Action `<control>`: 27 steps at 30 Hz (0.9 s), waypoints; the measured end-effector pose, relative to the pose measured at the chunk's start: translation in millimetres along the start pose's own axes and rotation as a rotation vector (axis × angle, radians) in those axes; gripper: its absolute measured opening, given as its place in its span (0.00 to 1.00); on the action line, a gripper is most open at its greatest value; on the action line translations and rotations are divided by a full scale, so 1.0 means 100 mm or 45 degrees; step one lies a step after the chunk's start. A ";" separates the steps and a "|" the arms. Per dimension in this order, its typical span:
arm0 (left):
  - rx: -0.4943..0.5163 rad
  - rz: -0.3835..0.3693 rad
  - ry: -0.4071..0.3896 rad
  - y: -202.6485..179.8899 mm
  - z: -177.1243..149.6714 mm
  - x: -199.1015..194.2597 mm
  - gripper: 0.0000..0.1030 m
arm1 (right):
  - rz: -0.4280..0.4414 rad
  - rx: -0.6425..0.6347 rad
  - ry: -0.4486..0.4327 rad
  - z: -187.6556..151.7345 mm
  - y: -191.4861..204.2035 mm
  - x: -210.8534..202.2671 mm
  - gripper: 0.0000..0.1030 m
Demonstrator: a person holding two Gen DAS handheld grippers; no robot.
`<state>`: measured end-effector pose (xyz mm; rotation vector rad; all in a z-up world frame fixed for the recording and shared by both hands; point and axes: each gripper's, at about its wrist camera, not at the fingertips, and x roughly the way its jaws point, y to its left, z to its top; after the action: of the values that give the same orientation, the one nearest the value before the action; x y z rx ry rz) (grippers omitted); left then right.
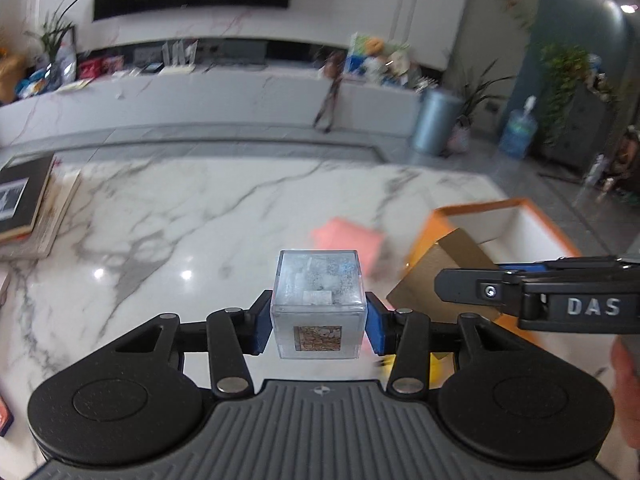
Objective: Organize rigid objects
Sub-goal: 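Carry the clear cube and brown box over the orange box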
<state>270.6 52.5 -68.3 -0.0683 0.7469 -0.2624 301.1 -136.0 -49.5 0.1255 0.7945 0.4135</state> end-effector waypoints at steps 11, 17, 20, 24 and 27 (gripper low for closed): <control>0.240 -0.203 -0.055 -1.11 0.22 -0.20 0.51 | -0.111 0.192 -0.162 -0.20 -0.81 -1.04 0.47; 0.277 -0.280 0.009 -1.43 0.28 0.05 0.51 | -0.178 0.278 -0.098 -0.31 -1.37 -1.15 0.47; 0.290 -0.294 0.050 -1.50 0.32 0.23 0.51 | -0.151 0.282 -0.012 -0.34 -1.57 -1.04 0.47; 0.318 -0.303 0.091 -1.55 0.33 0.42 0.51 | -0.102 0.168 0.099 -0.35 -1.63 -0.77 0.47; 0.330 -0.312 0.111 -1.53 0.36 0.55 0.51 | -0.047 0.042 0.201 -0.34 -1.64 -0.51 0.47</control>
<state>301.5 -110.4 -54.4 0.0984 0.7860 -0.5965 295.8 -308.5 -82.3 0.1093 0.9580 0.3786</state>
